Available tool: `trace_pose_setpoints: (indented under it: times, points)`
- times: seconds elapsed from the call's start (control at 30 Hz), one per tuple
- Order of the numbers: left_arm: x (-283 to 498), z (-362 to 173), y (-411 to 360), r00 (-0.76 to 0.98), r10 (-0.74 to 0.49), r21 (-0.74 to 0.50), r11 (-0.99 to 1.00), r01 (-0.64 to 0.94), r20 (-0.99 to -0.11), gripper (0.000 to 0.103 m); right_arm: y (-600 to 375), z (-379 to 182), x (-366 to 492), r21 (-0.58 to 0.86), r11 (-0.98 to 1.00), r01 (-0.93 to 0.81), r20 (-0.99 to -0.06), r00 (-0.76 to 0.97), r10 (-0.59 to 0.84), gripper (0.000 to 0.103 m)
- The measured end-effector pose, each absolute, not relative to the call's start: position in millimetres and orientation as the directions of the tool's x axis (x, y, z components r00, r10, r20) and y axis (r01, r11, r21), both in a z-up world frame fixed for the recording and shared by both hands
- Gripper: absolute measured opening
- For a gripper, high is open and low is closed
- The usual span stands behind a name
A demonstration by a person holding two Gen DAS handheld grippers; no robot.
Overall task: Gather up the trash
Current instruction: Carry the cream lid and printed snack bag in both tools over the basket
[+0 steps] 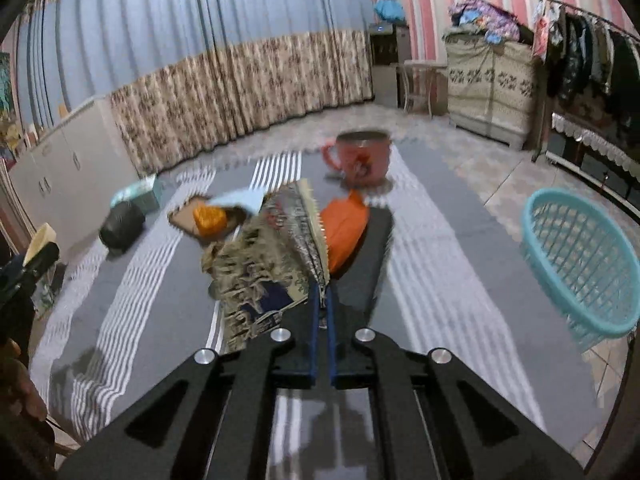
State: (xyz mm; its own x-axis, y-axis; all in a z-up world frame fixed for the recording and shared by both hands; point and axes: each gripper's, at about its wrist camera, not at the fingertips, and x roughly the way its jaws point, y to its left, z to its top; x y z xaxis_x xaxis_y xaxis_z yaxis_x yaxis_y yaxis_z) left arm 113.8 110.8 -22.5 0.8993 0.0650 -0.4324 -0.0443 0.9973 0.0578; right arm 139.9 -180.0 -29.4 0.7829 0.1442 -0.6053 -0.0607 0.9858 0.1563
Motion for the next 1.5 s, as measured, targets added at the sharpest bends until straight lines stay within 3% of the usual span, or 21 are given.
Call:
trace_pose_setpoints:
  times: [0.83, 1.5]
  points:
    - [131.2, 33.9, -61.1, 0.939, -0.144, 0.088, 0.980, 0.180, -0.312, 0.060, -324.1, 56.0, 94.1, 0.123, 0.990, 0.074, -0.390, 0.920, -0.021, 0.003]
    - [176.8, 15.9, -198.2, 0.898, -0.292, 0.103, 0.934, 0.341, -0.329, 0.060, -467.0, 30.2, 117.3, 0.192, 0.947, 0.256, -0.377, 0.910, -0.169, 0.003]
